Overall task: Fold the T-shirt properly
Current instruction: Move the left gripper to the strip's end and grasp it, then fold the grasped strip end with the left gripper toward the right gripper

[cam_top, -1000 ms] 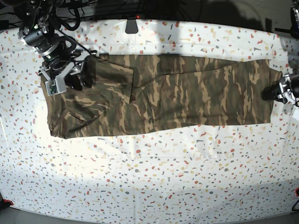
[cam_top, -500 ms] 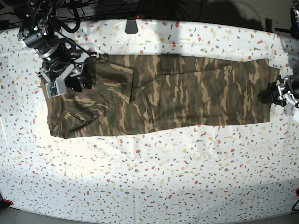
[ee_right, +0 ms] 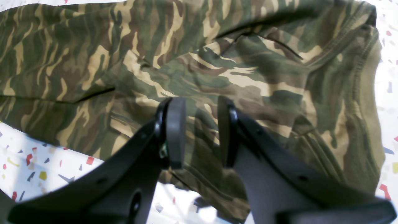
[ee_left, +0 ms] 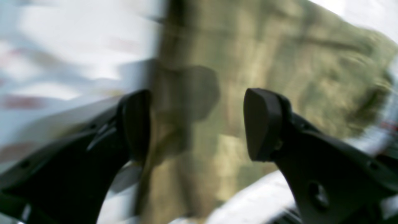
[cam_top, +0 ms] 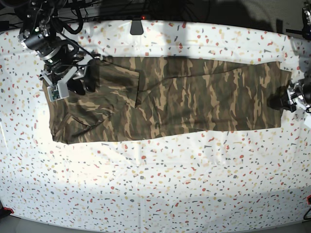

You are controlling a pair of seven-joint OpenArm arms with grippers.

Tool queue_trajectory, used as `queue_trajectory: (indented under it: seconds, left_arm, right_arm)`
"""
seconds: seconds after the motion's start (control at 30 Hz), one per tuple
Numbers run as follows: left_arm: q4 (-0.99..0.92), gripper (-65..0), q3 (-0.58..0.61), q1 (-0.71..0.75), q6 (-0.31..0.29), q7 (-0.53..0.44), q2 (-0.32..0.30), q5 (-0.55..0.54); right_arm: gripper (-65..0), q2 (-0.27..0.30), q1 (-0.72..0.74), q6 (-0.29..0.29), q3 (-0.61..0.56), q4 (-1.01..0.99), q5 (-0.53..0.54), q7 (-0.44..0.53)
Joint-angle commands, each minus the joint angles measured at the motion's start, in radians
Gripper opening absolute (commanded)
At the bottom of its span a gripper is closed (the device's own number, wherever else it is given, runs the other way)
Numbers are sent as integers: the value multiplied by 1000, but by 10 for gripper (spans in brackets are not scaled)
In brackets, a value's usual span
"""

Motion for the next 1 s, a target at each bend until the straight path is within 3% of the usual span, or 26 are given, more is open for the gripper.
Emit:
queue_trajectory:
  seconds: [0.0, 0.1, 0.23, 0.3, 0.57, 0.73, 0.8, 0.97]
  left_arm:
    - [7, -203, 0, -11, -6, 62, -10, -29]
    - [7, -273, 0, -11, -6, 85, -13, -59]
    - [7, -531, 0, -11, -6, 52, -32, -55]
    - [7, -623, 0, -11, -6, 51, -42, -55]
    - [7, -650, 0, -11, -6, 49, -45, -97]
    - [17, -650, 0, -10, -6, 89, -39, -196]
    - [43, -650, 0, -8, -6, 133, -16, -246]
    - [168, -650, 0, 6, -6, 133, 74, -275]
  right_arm:
    - [-468, 6, 5, 5, 5, 20, 13, 23]
    - [-467, 6, 5, 5, 5, 20, 12, 23]
    - [-468, 6, 5, 5, 5, 20, 13, 23]
    - [-468, 6, 5, 5, 5, 20, 13, 23]
    - [-467, 6, 5, 5, 5, 20, 24, 22]
    - [-468, 5, 8, 5, 5, 20, 64, 19]
    - [-468, 6, 16, 5, 5, 20, 60, 18]
    - [-468, 3, 50, 5, 5, 20, 61, 8]
